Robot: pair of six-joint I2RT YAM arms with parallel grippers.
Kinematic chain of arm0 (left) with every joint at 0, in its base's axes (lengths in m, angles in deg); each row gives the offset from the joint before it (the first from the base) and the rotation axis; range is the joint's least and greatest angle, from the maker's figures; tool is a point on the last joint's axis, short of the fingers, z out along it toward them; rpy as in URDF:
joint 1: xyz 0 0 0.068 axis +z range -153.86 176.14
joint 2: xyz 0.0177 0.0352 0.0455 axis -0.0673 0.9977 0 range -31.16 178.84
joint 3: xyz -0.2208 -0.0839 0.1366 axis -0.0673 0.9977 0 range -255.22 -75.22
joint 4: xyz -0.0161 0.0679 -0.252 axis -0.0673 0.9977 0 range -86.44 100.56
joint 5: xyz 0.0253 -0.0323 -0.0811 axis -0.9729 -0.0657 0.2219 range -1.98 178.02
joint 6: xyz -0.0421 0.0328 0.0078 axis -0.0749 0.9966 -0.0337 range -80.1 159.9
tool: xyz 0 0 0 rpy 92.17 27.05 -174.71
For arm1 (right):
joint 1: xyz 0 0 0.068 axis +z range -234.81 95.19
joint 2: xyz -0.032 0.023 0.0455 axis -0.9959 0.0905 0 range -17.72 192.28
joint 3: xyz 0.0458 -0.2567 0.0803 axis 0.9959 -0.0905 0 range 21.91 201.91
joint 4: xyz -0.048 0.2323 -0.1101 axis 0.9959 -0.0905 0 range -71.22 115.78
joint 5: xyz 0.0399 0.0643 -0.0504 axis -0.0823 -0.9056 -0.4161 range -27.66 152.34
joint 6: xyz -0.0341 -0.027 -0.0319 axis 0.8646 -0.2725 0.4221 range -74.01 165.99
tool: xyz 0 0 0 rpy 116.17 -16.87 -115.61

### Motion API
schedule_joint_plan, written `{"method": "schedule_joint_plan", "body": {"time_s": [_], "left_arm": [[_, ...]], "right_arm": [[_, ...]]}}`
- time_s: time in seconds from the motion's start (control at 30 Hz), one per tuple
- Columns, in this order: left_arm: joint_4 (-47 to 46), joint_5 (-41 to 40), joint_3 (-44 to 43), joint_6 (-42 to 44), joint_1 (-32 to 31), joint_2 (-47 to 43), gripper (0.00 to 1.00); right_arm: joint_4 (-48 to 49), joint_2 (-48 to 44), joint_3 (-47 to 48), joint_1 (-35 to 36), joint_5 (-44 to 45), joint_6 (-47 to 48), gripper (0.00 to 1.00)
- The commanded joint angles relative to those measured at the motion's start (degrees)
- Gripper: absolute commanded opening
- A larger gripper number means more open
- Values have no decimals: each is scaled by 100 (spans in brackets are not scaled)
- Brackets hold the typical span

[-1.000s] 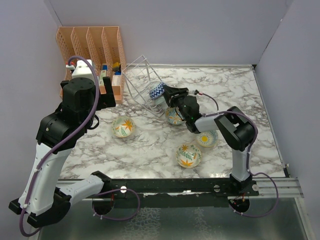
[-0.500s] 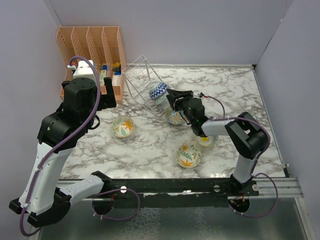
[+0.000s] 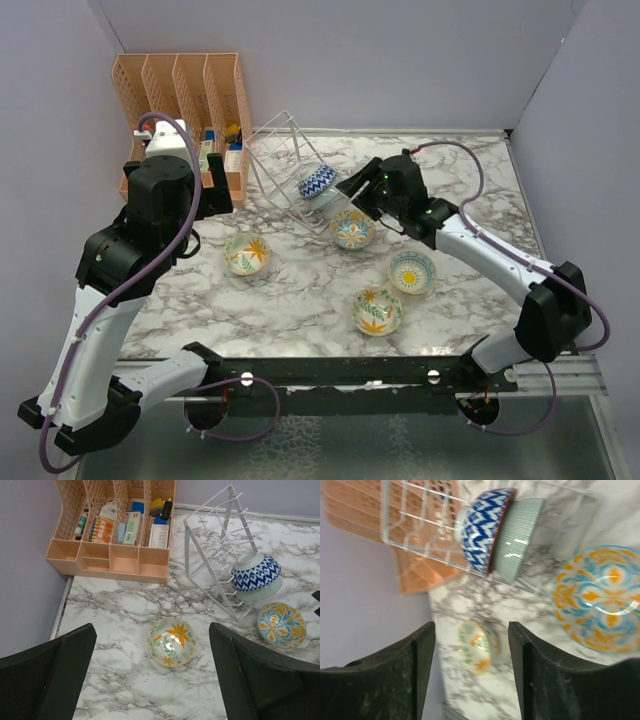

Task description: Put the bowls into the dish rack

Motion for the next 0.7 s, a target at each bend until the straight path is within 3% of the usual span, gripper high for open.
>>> {"method": "schedule_joint_plan", "body": {"time_s": [0.0, 0.1, 0.33, 0.67], "left_arm": [[-269, -149, 115, -23, -34, -105, 99], [-433, -122, 251, -24, -28, -119, 99], [-637, -95, 256, -23, -34, -45, 99], [-629, -26, 231, -93, -37, 22, 99]], "right_arm": [[-3702, 85, 1123, -51, 479, 1898, 61], [-4627, 352, 1542, -53, 661, 2531, 63], [-6072, 847, 1434, -57, 918, 2604, 63], [-5200, 576, 287, -53, 693, 2373, 62]]}}
